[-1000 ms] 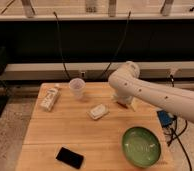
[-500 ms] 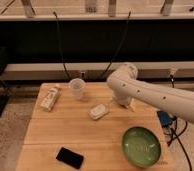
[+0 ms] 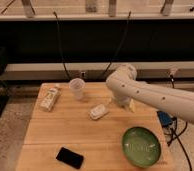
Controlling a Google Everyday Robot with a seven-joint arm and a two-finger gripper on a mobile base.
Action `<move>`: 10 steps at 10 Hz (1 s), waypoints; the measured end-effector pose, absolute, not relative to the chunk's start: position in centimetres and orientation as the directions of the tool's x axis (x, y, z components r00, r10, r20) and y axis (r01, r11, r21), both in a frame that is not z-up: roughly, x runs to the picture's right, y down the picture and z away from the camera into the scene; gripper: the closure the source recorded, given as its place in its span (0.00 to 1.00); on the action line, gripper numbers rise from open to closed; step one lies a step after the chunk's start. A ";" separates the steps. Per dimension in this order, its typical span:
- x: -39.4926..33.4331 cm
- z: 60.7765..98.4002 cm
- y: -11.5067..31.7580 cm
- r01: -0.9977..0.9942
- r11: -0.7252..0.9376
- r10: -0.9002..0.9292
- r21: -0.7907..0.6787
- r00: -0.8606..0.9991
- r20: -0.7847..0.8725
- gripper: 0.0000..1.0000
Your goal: Move the arm in a circular motion
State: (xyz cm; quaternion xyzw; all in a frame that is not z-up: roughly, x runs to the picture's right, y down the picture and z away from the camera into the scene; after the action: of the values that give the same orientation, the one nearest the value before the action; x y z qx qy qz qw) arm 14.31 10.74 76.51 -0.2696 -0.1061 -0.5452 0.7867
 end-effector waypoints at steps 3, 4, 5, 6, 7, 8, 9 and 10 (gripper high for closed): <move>13.9 76.4 11.1 0.927 0.232 -0.807 -0.295 0.353 0.474 0.20; 13.6 76.4 11.2 0.932 0.221 -0.809 -0.288 0.340 0.480 0.20; 13.4 76.4 11.3 0.936 0.210 -0.811 -0.283 0.328 0.485 0.20; 13.3 76.4 11.4 0.939 0.202 -0.812 -0.278 0.319 0.489 0.20; 13.2 76.4 11.6 0.943 0.192 -0.813 -0.272 0.308 0.495 0.20; 13.1 76.3 11.7 0.945 0.185 -0.813 -0.268 0.301 0.498 0.20; 12.9 76.4 11.7 0.948 0.178 -0.814 -0.263 0.292 0.502 0.20; 12.6 76.5 11.7 0.952 0.166 -0.816 -0.257 0.279 0.507 0.20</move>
State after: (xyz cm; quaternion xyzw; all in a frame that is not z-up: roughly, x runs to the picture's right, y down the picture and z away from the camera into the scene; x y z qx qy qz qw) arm 12.62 11.73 76.54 -0.2692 -0.1268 -0.5869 0.7530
